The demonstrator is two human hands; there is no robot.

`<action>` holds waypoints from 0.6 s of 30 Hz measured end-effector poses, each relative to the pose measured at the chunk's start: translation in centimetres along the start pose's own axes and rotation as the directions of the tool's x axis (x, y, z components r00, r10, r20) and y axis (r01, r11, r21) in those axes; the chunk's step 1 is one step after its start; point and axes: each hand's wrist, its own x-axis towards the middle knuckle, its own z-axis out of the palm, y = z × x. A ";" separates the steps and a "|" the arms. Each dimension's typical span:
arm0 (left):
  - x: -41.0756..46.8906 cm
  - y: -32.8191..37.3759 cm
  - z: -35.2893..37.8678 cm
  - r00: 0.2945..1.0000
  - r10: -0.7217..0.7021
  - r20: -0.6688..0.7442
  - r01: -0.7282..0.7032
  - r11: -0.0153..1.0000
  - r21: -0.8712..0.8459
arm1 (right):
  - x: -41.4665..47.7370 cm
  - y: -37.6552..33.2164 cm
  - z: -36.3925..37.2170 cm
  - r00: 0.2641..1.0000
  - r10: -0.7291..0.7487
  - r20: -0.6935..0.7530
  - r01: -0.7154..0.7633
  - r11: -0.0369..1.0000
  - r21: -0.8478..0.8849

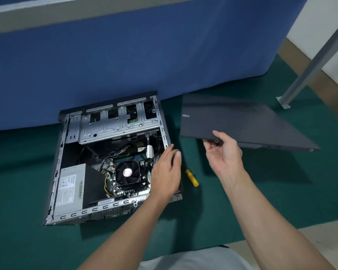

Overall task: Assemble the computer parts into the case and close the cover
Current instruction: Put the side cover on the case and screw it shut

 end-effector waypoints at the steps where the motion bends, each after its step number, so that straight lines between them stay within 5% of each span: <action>1: 0.2 0.7 -0.8 0.997 -0.072 0.007 0.073 0.987 -0.142 | -0.7 0.6 0.5 1.000 0.003 0.031 -0.002 0.999 -0.039; 3: 0.8 2.1 -2.6 0.980 -0.189 0.056 0.193 0.864 -0.465 | -2.3 2.0 1.5 0.996 0.006 0.087 0.003 0.995 -0.097; 7: 1.7 2.2 -7.7 0.932 -0.301 0.203 0.301 0.328 -0.895 | -5.7 5.3 3.3 0.982 0.014 0.189 0.014 0.989 -0.149; 12: -0.5 -0.5 -14.6 0.964 -0.193 0.185 0.245 0.363 -0.899 | -10.4 11.5 3.8 0.962 0.083 0.260 -0.023 0.974 -0.224; 18: -5.6 -6.0 -20.2 0.966 -0.224 0.126 0.183 0.257 -0.949 | -15.1 18.8 2.1 0.929 0.165 0.331 -0.059 0.949 -0.308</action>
